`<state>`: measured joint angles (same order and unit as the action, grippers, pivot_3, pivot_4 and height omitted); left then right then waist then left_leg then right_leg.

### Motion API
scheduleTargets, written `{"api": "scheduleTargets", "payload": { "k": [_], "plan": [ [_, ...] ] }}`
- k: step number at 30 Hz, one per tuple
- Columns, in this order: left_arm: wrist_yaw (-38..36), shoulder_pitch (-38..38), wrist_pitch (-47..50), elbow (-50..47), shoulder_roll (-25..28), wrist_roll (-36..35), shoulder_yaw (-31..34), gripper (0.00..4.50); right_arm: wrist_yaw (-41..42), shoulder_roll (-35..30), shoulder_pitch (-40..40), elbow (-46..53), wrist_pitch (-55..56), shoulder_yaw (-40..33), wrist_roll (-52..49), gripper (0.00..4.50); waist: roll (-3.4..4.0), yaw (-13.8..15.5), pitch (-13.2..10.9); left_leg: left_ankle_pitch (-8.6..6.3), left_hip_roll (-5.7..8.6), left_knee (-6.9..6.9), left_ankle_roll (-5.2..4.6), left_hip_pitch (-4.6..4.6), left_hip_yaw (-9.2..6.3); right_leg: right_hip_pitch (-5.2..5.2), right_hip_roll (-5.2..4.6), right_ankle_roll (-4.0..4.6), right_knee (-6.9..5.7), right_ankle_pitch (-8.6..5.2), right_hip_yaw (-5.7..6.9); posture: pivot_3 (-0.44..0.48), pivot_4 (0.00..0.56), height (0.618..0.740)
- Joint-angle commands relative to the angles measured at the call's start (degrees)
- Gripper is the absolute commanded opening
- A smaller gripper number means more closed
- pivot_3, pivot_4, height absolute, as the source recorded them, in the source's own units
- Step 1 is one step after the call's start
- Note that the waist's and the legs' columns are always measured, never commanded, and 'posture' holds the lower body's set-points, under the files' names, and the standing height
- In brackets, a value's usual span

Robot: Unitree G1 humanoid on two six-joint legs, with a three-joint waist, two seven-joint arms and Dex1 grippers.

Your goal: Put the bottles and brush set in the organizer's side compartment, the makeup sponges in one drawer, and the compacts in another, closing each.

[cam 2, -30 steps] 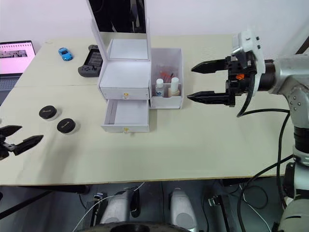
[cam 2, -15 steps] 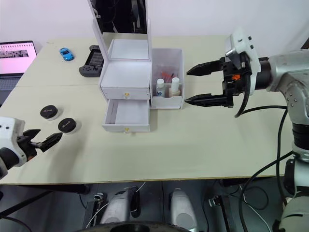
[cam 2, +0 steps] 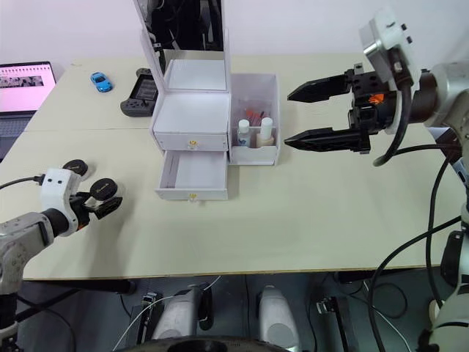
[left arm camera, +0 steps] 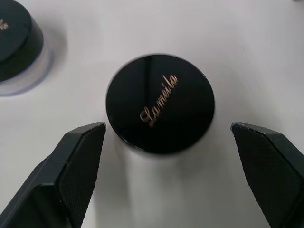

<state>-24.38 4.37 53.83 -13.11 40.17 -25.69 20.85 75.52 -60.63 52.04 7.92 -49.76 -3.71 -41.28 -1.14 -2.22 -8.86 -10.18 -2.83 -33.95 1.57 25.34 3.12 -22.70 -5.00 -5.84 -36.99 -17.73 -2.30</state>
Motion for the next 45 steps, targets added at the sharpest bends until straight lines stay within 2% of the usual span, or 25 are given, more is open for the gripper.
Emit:
{"api": "scheduleTargets", "payload": {
  "k": [1,6,9,11,18,22,25,27,32,37,45],
  "plan": [
    [0.4,2.7,-2.4,2.0,-0.2,1.9,-1.9,4.43,-1.0,-1.6,1.8,1.0,0.1,-2.2,0.0,4.5,0.01,0.0,0.0,0.0,0.02,0.0,0.0,0.0,0.02,0.0,-0.01,0.0,0.0,0.0,0.01,0.0,0.15,0.739],
    [0.4,4.9,-2.9,3.6,-0.7,2.9,-4.2,4.43,-1.6,-2.4,0.4,1.4,0.7,-2.6,0.1,4.5,0.0,0.2,0.0,0.0,0.02,-0.02,-0.01,0.0,0.03,0.0,-0.01,-0.01,-0.01,0.01,0.04,0.0,0.15,0.739],
    [0.4,5.1,-2.7,4.0,-0.4,3.3,-4.5,3.63,-1.8,-2.7,-0.3,1.9,0.8,-3.0,-0.1,4.5,0.0,0.2,0.0,0.01,0.01,-0.02,-0.01,0.0,0.01,0.01,0.02,-0.01,-0.02,0.01,0.05,0.0,0.15,0.739],
    [0.3,5.3,-2.8,4.3,0.0,3.6,-4.2,2.67,-2.1,-2.7,-0.4,1.9,1.0,-3.0,0.2,4.5,0.0,0.2,0.0,0.01,0.01,-0.02,-0.01,0.0,0.01,0.01,0.02,-0.02,-0.02,0.01,0.06,0.0,0.15,0.739],
    [-1.6,8.0,-3.8,-0.6,3.3,3.0,-2.6,2.68,-2.6,-2.2,-1.0,1.8,1.7,-2.8,0.7,4.5,-0.02,0.2,0.0,0.01,0.01,-0.07,-0.02,0.01,0.0,0.01,0.05,-0.03,-0.05,0.01,0.09,0.0,0.15,0.739],
    [-9.2,12.9,-3.8,-6.5,5.1,-3.9,-2.7,2.68,-2.8,-1.9,-1.0,1.4,2.4,-2.4,1.0,4.5,-0.02,1.0,0.0,0.01,0.01,-0.11,-0.02,0.01,0.0,0.04,0.1,-0.02,-0.05,0.01,0.11,0.0,0.15,0.739],
    [-16.7,14.6,-4.5,-11.8,7.2,-8.0,-6.2,2.68,-3.2,-1.6,-1.4,1.7,2.6,-2.6,0.9,4.5,-0.02,1.3,0.0,0.01,0.02,-0.15,-0.02,0.01,0.05,0.06,0.23,-0.02,-0.03,0.01,0.09,0.0,0.15,0.739],
    [-18.1,15.7,-4.5,-13.1,7.5,-8.7,-8.5,2.68,-3.6,-1.5,-1.9,2.1,2.6,-2.9,0.7,4.5,-0.01,1.4,0.0,0.01,0.03,-0.16,-0.02,0.0,0.06,0.08,0.26,-0.03,-0.02,0.01,0.08,0.0,0.15,0.739],
    [-15.8,21.4,-4.3,-9.7,5.0,-6.2,-14.9,2.68,-4.9,-2.0,-3.9,3.0,2.1,-4.3,0.0,4.5,-0.02,1.5,0.0,0.03,0.05,-0.3,-0.05,-0.02,0.04,0.15,0.58,-0.08,-0.14,0.02,0.13,0.0,0.15,0.739],
    [-14.3,27.3,-6.4,-2.8,-0.4,-0.9,-23.6,2.68,-6.8,-3.5,-7.5,5.3,0.6,-7.9,-1.2,4.5,-0.02,1.7,0.0,0.04,0.06,-0.37,-0.06,0.0,0.03,0.22,0.76,-0.29,-0.15,0.09,0.18,0.0,0.15,0.739],
    [-15.8,27.6,-9.3,1.6,0.5,4.4,-26.4,2.68,-9.6,-5.5,-10.2,7.9,-1.8,-11.5,-3.0,4.5,-0.02,1.5,0.0,0.04,-0.28,-0.38,-0.06,-0.01,-0.16,0.15,1.27,-0.48,-0.22,0.2,0.07,0.0,0.15,0.739]
  ]
}}
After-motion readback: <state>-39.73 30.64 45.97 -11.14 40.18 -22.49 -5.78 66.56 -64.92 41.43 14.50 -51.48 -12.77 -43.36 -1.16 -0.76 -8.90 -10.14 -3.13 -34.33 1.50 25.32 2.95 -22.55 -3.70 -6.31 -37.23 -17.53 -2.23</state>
